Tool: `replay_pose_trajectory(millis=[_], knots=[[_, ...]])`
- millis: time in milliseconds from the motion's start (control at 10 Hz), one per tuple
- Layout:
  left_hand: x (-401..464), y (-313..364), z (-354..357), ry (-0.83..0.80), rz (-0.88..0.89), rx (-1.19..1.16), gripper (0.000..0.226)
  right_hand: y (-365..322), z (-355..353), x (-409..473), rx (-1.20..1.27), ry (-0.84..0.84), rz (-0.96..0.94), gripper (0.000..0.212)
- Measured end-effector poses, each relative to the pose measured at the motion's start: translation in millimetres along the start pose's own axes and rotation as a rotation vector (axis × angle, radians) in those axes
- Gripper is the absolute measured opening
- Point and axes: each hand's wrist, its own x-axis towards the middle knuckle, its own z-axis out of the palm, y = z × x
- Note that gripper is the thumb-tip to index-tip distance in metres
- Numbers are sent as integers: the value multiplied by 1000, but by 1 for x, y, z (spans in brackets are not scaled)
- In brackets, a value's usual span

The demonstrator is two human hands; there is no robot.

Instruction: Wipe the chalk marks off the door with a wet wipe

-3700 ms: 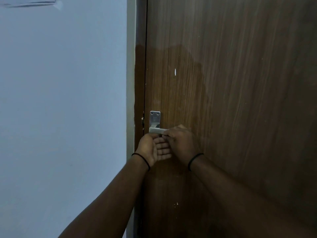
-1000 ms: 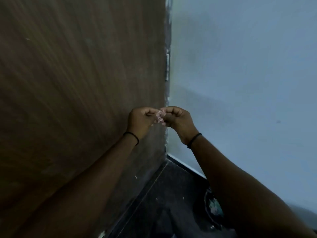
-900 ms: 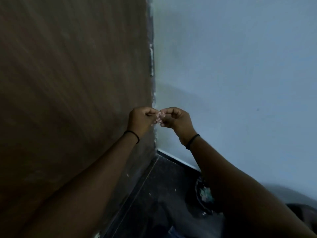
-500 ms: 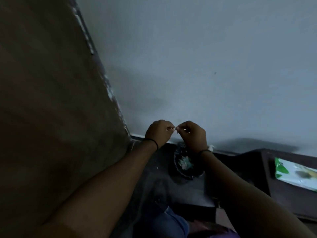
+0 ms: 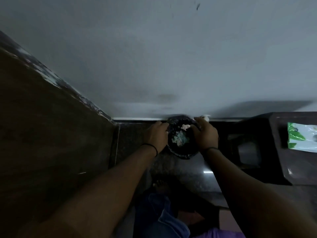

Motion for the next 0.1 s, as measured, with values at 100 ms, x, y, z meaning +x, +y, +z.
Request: replay_pose_trajectory(millis=[100], knots=[[-1,-8,12,-32,-27,75,47,9,2,1,-50,-17,-9,32]])
